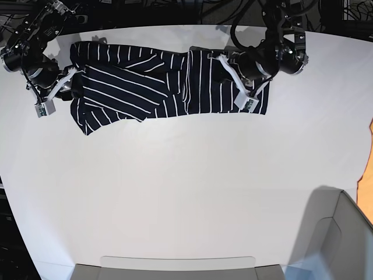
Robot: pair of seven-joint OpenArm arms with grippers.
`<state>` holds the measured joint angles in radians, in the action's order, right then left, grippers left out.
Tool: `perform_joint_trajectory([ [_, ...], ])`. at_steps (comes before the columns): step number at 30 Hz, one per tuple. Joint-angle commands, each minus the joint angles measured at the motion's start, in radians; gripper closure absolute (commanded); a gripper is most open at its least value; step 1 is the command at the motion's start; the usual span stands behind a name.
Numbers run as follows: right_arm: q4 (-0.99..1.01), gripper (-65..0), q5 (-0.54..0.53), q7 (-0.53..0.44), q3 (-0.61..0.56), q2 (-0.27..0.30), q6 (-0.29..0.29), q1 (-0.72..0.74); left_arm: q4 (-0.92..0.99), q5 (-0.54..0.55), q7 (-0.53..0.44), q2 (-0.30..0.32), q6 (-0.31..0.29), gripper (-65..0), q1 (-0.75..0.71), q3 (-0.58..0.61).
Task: Fold the T-shirt properly
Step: 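Grasp the strip's other end with the right gripper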
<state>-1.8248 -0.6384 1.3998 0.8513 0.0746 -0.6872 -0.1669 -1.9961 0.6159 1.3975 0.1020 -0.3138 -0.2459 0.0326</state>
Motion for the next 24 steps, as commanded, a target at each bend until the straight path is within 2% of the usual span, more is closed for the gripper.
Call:
perform_joint_trajectory([
  [1, 0.0, -21.1, 0.005, -0.004, 0.006, 0.015, -0.011, 0.007, -0.016, 0.014, -0.001, 0.002, -0.002, 0.0, 0.006, 0.0],
  [5, 0.036, -21.1, 0.071, -0.004, 0.01, 0.009, -0.011, 0.007, -0.016, 0.014, -0.001, 0.003, -0.002, 0.0, -0.016, 0.0],
  [12, 0.135, -21.1, 0.078, -0.004, 0.075, 0.02, -0.011, 0.025, -0.016, 0.014, -0.001, 0.003, -0.002, 0.0, -0.025, 0.0],
  [18, 0.293, -21.1, 0.078, -0.004, -0.025, 0.054, -0.011, 0.022, -0.016, 0.014, -0.001, 0.003, -0.002, 0.0, -0.025, 0.0],
  [24, 0.354, -21.1, 0.073, -0.004, -0.126, 0.052, -0.011, 0.027, -0.016, 0.012, -0.001, 0.003, -0.002, 0.0, -0.025, 0.0],
])
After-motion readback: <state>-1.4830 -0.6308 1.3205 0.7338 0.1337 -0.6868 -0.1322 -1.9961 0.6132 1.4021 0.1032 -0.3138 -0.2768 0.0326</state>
